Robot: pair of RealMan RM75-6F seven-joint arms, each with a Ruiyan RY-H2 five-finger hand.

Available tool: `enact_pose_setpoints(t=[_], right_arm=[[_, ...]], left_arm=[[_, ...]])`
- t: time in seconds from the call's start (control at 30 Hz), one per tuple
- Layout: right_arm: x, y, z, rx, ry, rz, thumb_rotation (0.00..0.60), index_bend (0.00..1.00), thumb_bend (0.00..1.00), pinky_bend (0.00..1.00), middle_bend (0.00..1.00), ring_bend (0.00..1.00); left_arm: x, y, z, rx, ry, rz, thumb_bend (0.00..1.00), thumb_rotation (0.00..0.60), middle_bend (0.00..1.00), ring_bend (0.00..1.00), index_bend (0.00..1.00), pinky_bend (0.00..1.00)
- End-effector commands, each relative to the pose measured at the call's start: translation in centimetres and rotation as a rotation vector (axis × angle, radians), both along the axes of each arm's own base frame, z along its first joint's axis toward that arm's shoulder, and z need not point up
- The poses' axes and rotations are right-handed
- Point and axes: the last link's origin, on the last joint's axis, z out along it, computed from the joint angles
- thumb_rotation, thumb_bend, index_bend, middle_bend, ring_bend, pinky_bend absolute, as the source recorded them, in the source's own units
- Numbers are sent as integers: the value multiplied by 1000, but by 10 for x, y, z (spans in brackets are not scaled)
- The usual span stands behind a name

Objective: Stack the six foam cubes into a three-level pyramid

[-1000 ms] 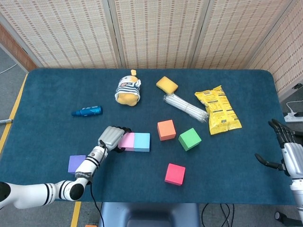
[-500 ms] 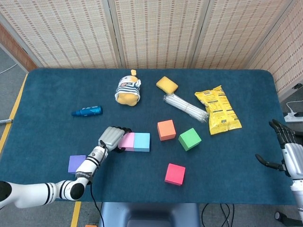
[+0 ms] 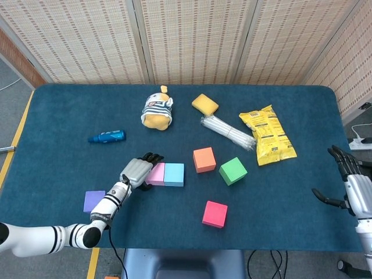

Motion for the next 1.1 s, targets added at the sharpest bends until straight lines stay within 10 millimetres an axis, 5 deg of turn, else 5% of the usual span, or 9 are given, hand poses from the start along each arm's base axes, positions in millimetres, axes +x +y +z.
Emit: enact_pose_setpoints(t=[0.03,0.33,0.6,0.83,1.1], right_arm=[[18,-20,-2,65,58,69,600,0,307,73,120,39],[92,-100,-41,343,178,198,600,99,264,205,181,65],[148,-164,-97,477,307,224,600,232,202,246,239,107],[175,-194,-139,511,386,213,600,238,198,246,241,107],[187,-205,-181,545,444,174,600,283,198,246,281,125]], left_arm=[[-3,-4,34,82,-34,-14,308,600,0,0,0,218],[-39,-17,109,273,-36,-31,306,600,27,0,52,175],[-76,-39,149,368,-54,-36,306,600,80,23,128,173],[-113,-55,173,459,-108,-16,308,600,121,54,168,174],[-141,-79,182,471,-138,14,307,600,127,56,181,174]])
